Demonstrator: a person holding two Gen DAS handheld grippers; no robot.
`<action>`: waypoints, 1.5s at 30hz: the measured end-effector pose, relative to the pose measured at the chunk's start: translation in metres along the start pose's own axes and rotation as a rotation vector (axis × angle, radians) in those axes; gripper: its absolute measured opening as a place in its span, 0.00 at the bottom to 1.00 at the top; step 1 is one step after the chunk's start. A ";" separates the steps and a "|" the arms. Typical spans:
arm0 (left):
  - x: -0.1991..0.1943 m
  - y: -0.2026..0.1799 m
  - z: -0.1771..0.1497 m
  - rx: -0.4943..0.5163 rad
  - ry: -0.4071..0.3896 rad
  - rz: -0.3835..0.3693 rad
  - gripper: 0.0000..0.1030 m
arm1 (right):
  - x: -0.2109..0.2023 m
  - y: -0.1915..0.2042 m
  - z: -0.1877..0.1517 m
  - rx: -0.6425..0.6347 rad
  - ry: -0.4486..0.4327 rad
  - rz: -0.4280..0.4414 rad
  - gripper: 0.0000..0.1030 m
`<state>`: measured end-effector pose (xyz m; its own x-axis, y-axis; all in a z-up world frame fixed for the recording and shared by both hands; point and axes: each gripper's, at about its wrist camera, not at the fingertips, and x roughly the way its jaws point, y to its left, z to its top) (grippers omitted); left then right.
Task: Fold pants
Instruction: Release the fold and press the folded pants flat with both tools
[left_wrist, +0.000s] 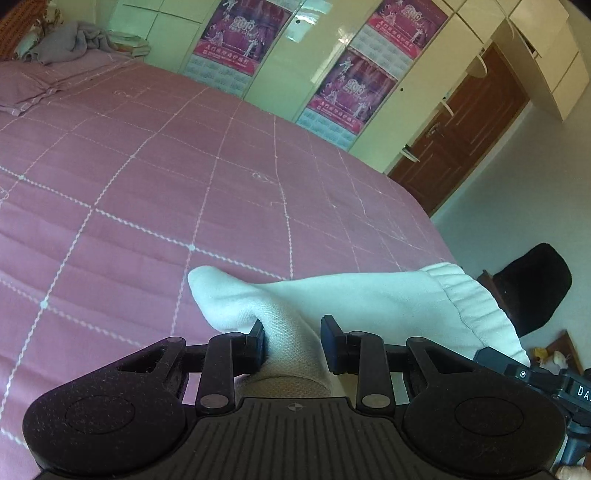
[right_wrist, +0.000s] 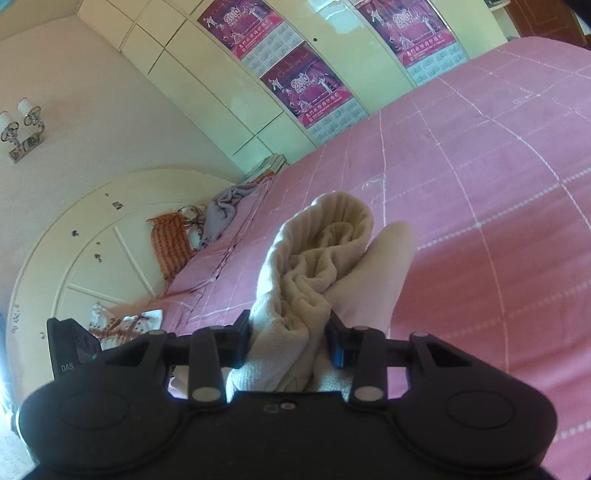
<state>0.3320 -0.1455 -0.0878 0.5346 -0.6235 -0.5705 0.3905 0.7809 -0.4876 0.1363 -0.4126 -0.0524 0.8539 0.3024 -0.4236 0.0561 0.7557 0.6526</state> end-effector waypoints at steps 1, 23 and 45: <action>0.007 0.000 0.001 0.014 -0.014 0.015 0.30 | 0.006 -0.004 0.004 -0.007 -0.018 -0.007 0.38; 0.067 -0.036 -0.079 0.236 0.207 0.258 0.96 | 0.046 -0.024 -0.049 -0.235 0.005 -0.338 0.61; 0.086 -0.048 -0.098 0.198 0.343 0.398 1.00 | 0.096 -0.068 -0.080 0.015 0.401 -0.511 1.00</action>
<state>0.2856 -0.2409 -0.1785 0.4084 -0.2303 -0.8833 0.3598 0.9299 -0.0761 0.1728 -0.3882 -0.1874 0.4581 0.1025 -0.8830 0.4138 0.8546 0.3139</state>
